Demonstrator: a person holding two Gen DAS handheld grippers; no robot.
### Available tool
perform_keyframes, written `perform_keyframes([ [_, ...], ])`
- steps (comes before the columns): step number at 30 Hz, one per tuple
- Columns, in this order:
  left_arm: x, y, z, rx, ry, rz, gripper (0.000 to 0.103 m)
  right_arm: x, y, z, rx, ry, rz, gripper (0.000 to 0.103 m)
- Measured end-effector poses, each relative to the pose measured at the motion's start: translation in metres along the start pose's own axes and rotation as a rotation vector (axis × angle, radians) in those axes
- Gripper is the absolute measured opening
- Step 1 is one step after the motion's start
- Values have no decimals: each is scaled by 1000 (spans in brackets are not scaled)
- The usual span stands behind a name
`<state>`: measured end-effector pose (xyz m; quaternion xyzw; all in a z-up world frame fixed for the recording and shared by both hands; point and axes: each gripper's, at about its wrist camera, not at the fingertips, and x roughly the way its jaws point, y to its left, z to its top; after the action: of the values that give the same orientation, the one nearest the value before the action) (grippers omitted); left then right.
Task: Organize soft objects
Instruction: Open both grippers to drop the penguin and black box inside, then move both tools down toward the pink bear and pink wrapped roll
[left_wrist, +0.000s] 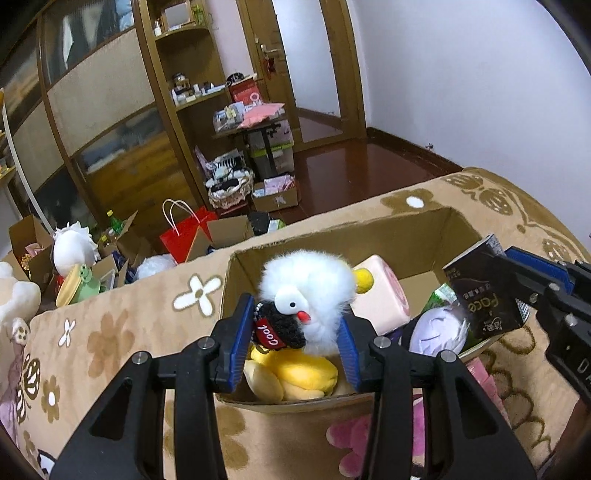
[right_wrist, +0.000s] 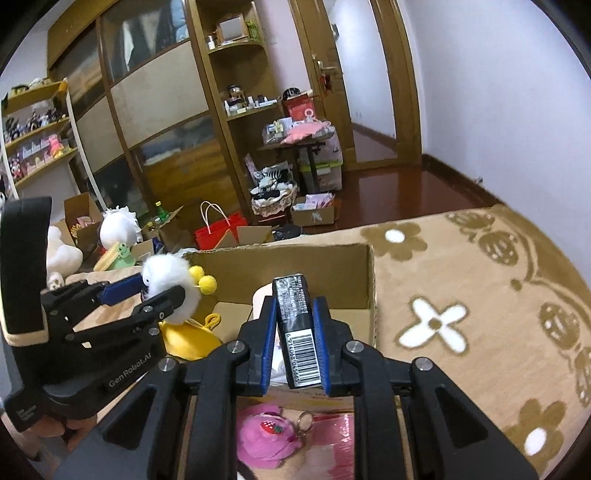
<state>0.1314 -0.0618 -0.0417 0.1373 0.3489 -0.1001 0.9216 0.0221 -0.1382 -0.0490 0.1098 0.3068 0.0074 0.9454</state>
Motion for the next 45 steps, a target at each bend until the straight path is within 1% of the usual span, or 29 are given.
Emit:
perform_keyframes([
  [4,5,0,-4,5,26,-3,43,3,-4,-2,25,11,15,22],
  [6,4,-2,-5,14,21,8,51,3,-5,-2,30,10,16,22],
  [10,-4,-4,-4,38,-2,37,56,4,-4,-3,21,14,17,22],
  [14,-8,0,-5,20,3,26,62,2,-4,-2,17,1,10,23],
  [18,-9,4,-5,11,12,24,62,-2,-3,0,18,-6,9,23],
  [19,-11,5,-5,4,14,22,63,-3,-2,0,17,-9,7,25],
  [20,-12,6,-5,-1,15,18,64,-5,-3,0,19,-13,4,28],
  [22,-16,8,-6,-4,16,16,67,-9,-3,-1,29,-19,1,42],
  [24,-20,8,-7,1,14,12,72,-13,-4,-2,39,-24,-4,48],
  [25,-23,7,-9,3,9,11,72,-16,-3,-3,42,-24,-12,53],
  [26,-26,7,-10,5,5,15,73,-19,-3,-3,44,-26,-22,57],
  [28,-34,7,-12,3,-1,22,75,-24,-2,-3,44,-31,-41,69],
  [29,-37,8,-13,-2,-2,22,78,-28,-2,-4,43,-34,-51,71],
  [30,-41,8,-14,-8,-3,21,82,-30,-2,-4,42,-36,-57,75],
  [31,-46,10,-15,-18,-3,18,83,-34,-2,-4,41,-38,-63,83],
  [32,-49,10,-16,-26,-4,15,84,-38,-3,-4,44,-43,-71,88],
  [33,-53,11,-18,-33,-2,10,86,-42,-4,-5,47,-49,-77,97],
  [34,-56,11,-19,-41,8,2,88,-46,-4,-5,50,-56,-83,103],
  [38,-65,7,-26,-53,41,-40,95,-60,-7,-9,59,-58,-90,103],
  [42,-69,-1,-32,-38,68,-39,96,-71,-6,-13,49,-49,-102,103],
  [45,-69,-2,-36,-46,98,-68,97,-77,-5,-17,42,-33,-107,103],
])
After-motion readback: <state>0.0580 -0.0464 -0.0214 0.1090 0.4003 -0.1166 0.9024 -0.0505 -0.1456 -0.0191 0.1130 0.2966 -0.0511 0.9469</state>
